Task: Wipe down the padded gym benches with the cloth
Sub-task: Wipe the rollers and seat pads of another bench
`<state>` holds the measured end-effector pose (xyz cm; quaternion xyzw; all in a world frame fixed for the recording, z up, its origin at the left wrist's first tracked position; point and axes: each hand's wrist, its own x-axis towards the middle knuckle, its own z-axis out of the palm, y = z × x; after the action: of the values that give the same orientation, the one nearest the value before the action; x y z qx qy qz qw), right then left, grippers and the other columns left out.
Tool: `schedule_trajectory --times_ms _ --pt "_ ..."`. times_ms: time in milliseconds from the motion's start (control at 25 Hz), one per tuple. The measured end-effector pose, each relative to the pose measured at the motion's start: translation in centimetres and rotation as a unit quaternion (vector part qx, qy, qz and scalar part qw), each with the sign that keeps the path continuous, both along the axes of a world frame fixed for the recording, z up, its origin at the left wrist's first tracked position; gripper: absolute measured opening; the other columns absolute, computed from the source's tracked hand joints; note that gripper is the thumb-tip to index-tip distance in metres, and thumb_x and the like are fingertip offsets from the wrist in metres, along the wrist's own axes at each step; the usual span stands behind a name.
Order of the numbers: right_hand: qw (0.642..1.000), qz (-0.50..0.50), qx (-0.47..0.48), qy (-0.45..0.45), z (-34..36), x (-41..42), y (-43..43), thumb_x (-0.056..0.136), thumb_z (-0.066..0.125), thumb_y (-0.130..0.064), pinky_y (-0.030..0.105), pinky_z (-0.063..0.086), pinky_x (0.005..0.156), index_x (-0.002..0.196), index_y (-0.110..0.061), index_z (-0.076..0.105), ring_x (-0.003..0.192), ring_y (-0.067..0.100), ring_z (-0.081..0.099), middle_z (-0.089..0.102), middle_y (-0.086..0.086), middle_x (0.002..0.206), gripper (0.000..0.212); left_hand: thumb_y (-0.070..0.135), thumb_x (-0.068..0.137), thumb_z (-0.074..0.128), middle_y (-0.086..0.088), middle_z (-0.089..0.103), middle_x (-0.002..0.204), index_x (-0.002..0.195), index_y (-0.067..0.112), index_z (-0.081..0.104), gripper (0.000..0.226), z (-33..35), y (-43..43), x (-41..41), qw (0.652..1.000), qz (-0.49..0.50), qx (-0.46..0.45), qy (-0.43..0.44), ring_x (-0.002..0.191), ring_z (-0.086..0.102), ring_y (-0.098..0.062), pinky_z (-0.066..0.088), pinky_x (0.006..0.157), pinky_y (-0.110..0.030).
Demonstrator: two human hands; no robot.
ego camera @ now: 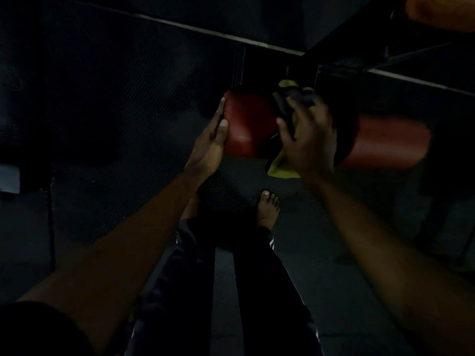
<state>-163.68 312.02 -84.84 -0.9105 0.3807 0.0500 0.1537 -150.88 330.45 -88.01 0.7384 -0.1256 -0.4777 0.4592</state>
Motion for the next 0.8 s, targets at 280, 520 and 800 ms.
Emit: schedule_trajectory --times_ms 280,520,800 --pt "0.982 -0.157 -0.068 0.075 -1.3 5.4 3.2 0.100 0.042 -0.049 0.050 0.036 0.106 0.139 -0.030 0.056 0.134 0.039 0.043 0.040 0.009 0.155 0.045 0.052 0.103 0.036 0.015 0.050 0.148 0.144 0.058 0.033 0.042 -1.7 0.5 3.5 0.997 -0.043 0.017 0.067 0.132 0.049 -0.009 0.036 0.112 -0.033" --pt "0.999 0.018 -0.020 0.031 -0.7 5.5 4.9 0.098 0.047 -0.048 0.050 0.041 0.099 0.138 -0.029 0.058 0.131 0.037 0.047 0.041 0.011 0.155 0.045 0.050 0.105 0.023 -0.003 0.060 0.123 0.140 0.018 0.054 0.056 -1.4 -0.5 7.8 0.983 0.034 0.111 0.144 0.096 0.059 -0.013 0.043 0.077 -0.024" --pt "0.995 -0.066 0.050 0.048 0.9 2.1 7.9 0.099 0.058 -0.035 0.062 0.038 0.106 0.143 -0.033 0.054 0.145 0.040 0.030 0.031 0.014 0.160 0.044 0.051 0.107 0.023 -0.004 0.069 0.112 0.114 0.026 0.063 0.048 1.1 0.3 7.6 0.986 0.061 0.122 0.099 0.088 0.063 -0.011 0.047 0.080 -0.029"
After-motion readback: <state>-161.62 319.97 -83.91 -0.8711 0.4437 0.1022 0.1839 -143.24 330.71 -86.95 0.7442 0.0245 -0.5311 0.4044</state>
